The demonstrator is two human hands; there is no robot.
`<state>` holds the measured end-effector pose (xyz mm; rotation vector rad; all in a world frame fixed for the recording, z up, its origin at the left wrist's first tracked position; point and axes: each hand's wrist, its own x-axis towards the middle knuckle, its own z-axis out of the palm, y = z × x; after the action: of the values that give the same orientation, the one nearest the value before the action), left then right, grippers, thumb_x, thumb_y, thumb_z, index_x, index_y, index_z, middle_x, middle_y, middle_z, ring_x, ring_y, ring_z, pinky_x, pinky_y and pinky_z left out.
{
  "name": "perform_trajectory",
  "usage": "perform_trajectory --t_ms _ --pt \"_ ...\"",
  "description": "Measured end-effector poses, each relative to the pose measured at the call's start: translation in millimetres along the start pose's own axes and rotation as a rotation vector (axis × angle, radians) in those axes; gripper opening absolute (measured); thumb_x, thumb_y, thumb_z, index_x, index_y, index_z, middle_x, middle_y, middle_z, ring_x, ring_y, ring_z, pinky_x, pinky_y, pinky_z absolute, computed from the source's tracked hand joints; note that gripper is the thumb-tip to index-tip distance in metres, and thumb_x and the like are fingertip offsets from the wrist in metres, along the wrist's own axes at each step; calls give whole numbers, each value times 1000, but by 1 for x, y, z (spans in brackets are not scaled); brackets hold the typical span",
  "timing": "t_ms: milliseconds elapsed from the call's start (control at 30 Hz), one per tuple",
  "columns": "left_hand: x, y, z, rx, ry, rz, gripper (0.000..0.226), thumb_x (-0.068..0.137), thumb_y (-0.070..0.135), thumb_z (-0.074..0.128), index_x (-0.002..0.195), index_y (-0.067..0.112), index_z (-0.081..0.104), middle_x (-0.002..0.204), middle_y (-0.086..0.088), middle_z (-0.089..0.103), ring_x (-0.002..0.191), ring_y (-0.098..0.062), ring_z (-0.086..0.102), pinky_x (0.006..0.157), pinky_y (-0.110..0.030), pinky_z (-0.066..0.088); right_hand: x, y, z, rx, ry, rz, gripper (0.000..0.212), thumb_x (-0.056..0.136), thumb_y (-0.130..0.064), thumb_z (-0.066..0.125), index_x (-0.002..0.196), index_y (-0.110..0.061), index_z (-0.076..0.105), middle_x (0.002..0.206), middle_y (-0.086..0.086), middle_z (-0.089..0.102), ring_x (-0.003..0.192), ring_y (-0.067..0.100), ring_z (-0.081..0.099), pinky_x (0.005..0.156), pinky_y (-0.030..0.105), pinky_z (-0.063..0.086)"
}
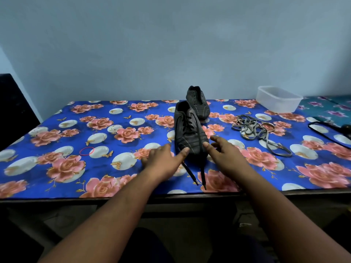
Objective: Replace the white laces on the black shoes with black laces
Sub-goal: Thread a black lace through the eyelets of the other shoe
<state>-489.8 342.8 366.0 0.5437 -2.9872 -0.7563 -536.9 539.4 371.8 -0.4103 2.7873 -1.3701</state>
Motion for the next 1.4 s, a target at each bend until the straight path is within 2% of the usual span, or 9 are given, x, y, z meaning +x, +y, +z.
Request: perform_trajectory --t_ms 200,433,600,833,967,1100,1200,1300,1400 --pt "19 10 22 -310 -40 72 69 79 88 37 125 39 53 128 8 65 128 -24 52 107 -53 18 19 1 23 63 -3 -8 34 100 -41 58 131 -26 59 116 -3 72 107 18 67 96 43 53" --pt "29 -37 12 -681 -14 96 57 64 73 63 114 46 61 106 14 75 106 -16 71 98 -53 52 18 -21 57 156 -30 -52 24 94 -44 64 117 -37 59 110 -11 73 105 11 69 97 39 53" --pt "33 -108 -20 -577 101 -2 59 63 77 62 114 49 61 112 19 72 113 -13 66 103 -51 47 21 -68 114 138 -141 -105 33 96 -45 63 127 -32 58 113 -4 73 97 18 71 84 43 59" --pt "-4 -207 -79 -552 249 -197 49 62 74 58 107 54 62 111 15 73 110 -17 67 101 -51 48 8 -151 202 109 -301 -209 42 98 -42 62 134 -24 53 120 -1 70 108 21 66 92 41 54" --pt "-24 -247 -99 -573 310 -213 63 66 69 62 118 34 64 115 4 72 110 -24 67 100 -54 51 -2 -182 238 82 -350 -265 45 98 -41 62 136 -20 52 129 4 66 119 24 62 97 37 50" --pt "-37 -257 -103 -523 307 -233 55 67 76 57 116 53 58 113 20 71 113 -14 66 104 -52 45 -10 -190 250 96 -357 -262 44 98 -42 60 137 -22 51 131 4 65 121 25 59 100 41 48" --pt "-38 -254 -101 -536 296 -229 54 65 76 57 115 56 55 113 21 71 113 -15 65 106 -52 43 -12 -185 247 136 -353 -252 47 98 -45 60 138 -23 50 129 1 66 116 21 63 99 44 52" --pt "-30 -256 -93 -613 281 -230 69 56 82 68 118 57 51 117 19 70 115 -15 65 107 -51 44 -12 -179 241 172 -365 -227 47 99 -45 60 139 -23 50 123 1 67 106 16 64 97 42 54" --pt "-34 -239 -96 -570 292 -265 110 58 83 68 151 43 25 155 5 46 137 -19 50 112 -53 39 -14 -173 232 137 -362 -229 56 99 -46 58 148 -22 44 132 4 62 118 17 59 101 38 49"
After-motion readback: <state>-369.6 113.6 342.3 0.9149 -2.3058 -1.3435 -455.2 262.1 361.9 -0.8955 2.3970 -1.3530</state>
